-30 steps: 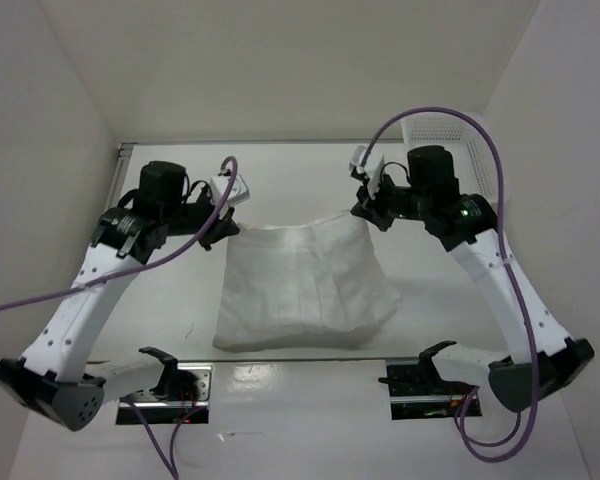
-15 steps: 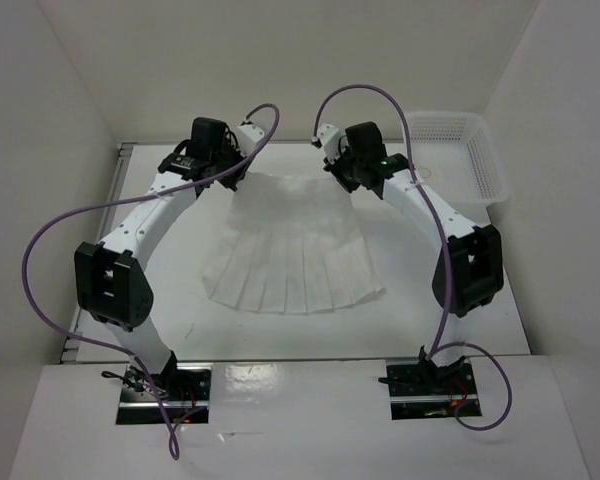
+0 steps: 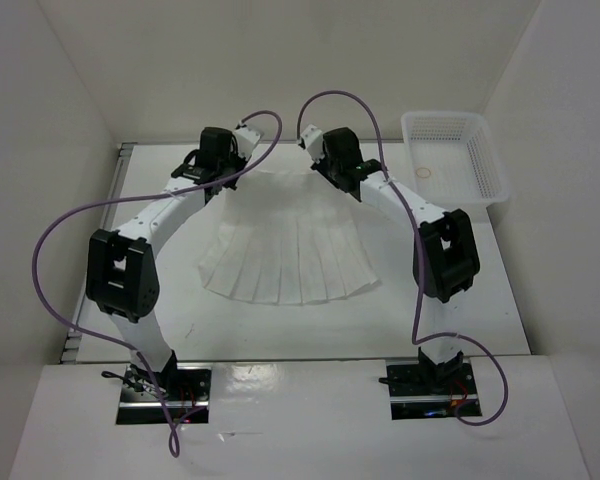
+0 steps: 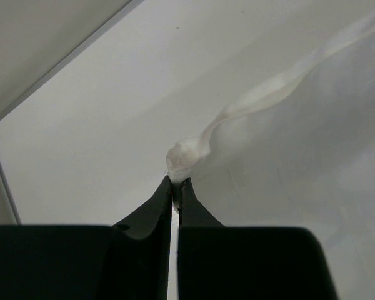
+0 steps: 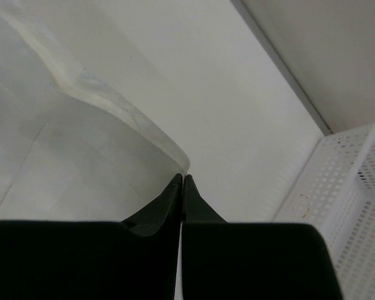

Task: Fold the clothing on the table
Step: Fold the skirt

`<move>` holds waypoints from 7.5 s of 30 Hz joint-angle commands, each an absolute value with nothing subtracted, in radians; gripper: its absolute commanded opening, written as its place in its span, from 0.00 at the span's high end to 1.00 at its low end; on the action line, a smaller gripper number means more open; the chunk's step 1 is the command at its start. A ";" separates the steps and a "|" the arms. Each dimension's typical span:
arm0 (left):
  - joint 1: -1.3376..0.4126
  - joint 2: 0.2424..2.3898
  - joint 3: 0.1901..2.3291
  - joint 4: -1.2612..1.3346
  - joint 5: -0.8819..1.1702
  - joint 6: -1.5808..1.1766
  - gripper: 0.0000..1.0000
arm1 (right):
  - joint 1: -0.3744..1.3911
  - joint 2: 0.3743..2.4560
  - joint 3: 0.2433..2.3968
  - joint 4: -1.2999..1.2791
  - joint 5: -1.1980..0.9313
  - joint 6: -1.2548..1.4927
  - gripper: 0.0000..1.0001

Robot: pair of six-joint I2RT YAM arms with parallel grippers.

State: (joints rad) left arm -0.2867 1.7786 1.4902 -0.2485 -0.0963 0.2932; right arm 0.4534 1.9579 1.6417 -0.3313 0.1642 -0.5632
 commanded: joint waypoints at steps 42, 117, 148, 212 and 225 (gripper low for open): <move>-0.279 1.292 1.008 -0.603 0.212 0.638 0.95 | 0.638 1.577 1.299 -0.822 -0.052 -0.758 1.00; -0.255 0.709 1.033 -0.505 -0.219 0.195 0.00 | 0.917 1.807 1.337 -0.758 -0.137 -0.496 0.01; -0.187 0.798 0.920 -0.446 -0.281 0.092 0.00 | 1.017 1.980 1.519 -0.968 -0.130 -0.129 0.01; -0.187 0.864 0.911 -0.437 -0.285 0.092 0.00 | 0.635 1.695 1.253 -0.664 0.110 -0.368 0.01; -0.187 0.882 0.911 -0.446 -0.276 0.092 0.00 | 0.561 1.746 1.203 -0.644 0.152 -0.408 0.01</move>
